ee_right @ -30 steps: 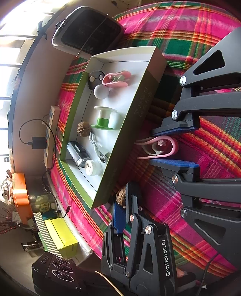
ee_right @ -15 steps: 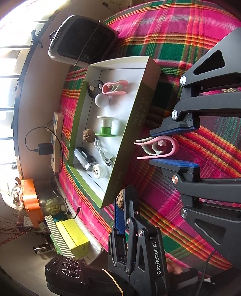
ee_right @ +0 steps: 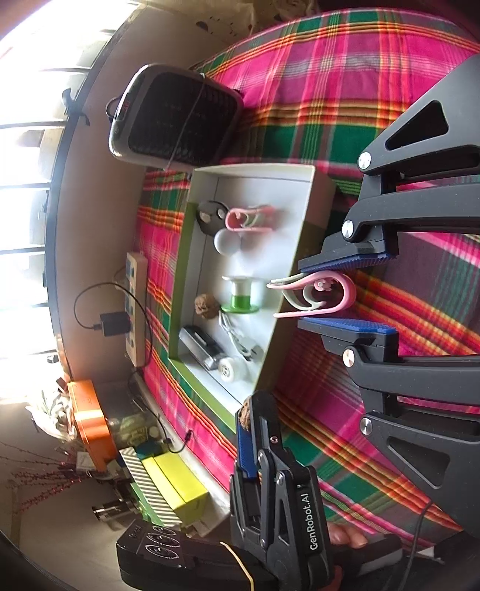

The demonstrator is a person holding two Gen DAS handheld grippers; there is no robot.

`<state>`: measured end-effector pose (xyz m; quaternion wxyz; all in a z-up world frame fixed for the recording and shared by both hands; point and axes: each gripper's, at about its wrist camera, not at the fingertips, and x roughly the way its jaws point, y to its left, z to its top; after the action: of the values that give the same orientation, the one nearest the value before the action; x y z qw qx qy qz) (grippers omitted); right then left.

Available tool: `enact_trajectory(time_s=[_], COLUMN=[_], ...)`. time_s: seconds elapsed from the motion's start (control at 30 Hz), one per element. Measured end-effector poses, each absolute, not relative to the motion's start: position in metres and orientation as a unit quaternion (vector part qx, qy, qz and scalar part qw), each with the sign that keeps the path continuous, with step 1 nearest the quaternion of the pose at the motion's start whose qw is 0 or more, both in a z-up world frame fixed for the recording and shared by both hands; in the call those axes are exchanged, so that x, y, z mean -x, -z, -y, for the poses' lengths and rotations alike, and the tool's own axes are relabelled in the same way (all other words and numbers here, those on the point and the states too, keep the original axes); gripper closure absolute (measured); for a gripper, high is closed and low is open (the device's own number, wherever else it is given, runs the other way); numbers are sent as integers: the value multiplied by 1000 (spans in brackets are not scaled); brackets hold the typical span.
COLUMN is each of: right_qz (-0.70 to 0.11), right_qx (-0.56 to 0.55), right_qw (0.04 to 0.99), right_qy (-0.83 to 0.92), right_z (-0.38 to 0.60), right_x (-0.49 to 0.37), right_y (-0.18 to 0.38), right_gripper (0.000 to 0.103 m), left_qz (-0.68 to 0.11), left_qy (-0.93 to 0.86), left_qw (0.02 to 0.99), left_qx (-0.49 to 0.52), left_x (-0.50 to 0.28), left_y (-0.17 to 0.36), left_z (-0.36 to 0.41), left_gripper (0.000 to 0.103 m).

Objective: Organize objects
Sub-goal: 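Carry the walnut in left tool and pink clip in right tool over the box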

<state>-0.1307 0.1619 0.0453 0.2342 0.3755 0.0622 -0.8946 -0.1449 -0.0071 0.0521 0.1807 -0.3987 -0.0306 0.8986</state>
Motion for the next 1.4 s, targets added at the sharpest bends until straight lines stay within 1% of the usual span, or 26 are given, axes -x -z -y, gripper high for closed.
enact_trajectory(time_s=[0.33, 0.6, 0.9, 1.4], right_qz=[-54, -55, -64, -66], right_qx=[-380, -393, -413, -439], right_qw=[207, 204, 226, 236], right_qy=[900, 895, 880, 864], right_z=[-171, -171, -162, -159], right_x=[159, 178, 196, 212], right_y=[-51, -49, -40, -25], right_gripper=[79, 79, 79, 79], left_qz=[21, 15, 16, 6], left_qy=[-896, -894, -888, -884], left_qw=[184, 183, 178, 180], left_qx=[403, 408, 424, 432], left_x=[166, 182, 195, 205], left_y=[-52, -50, -39, -31], left_z=[-9, -17, -17, -23], left_gripper=[74, 74, 74, 74])
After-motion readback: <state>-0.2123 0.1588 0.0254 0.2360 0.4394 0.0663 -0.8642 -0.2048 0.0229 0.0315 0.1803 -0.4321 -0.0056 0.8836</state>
